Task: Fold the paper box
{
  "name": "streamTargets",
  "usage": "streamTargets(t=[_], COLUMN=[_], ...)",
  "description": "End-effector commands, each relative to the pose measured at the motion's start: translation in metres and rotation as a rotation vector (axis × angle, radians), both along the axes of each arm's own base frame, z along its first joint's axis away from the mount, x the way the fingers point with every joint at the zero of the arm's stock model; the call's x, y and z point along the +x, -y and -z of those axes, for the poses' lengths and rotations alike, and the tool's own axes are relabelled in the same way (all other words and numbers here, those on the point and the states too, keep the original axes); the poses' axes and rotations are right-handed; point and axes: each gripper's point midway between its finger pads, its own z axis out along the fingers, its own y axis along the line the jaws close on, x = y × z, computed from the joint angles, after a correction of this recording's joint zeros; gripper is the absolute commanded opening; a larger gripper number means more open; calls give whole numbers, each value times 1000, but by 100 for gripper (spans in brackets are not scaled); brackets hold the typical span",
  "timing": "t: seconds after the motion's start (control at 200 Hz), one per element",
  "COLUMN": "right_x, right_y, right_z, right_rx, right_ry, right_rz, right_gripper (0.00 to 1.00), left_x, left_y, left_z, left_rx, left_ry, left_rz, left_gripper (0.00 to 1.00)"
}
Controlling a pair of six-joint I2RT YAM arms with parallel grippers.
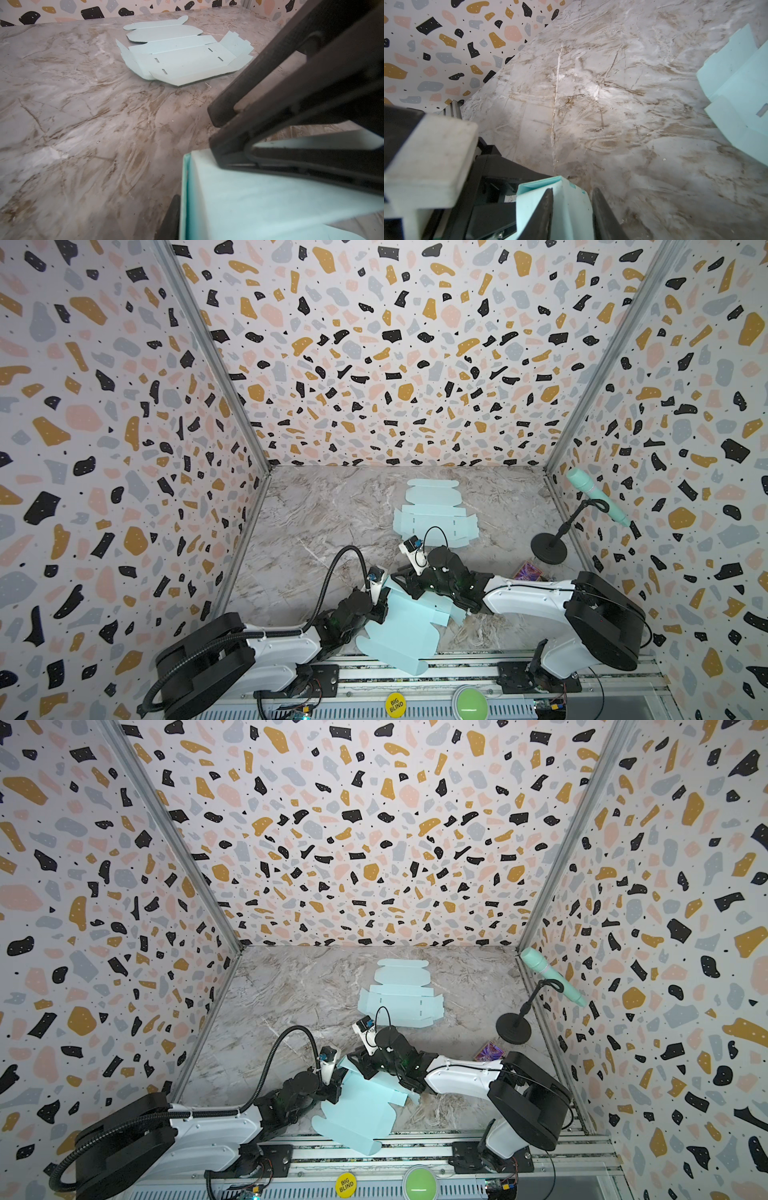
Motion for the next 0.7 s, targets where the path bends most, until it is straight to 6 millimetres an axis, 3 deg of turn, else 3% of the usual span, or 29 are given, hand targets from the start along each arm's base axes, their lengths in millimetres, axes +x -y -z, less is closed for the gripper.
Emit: streamTargets(t=[0.0,0.436,0.691], right_x=[-12,-27,-28], right_y=[7,11,18], right_z=[24,28,31], right_rx=[-80,-96,-98], right_ry=[-45,-45,-47], right_rz=[-1,31,55], right_gripper=[31,27,26], left_x=[10,11,3], left_y=[-5,-7,-6], left_z=[-15,-12,2], left_rx=[-37,-48,-32], left_ry=[56,62,42], left_rz=[-73,-104,-85], left_gripper=[17,11,18])
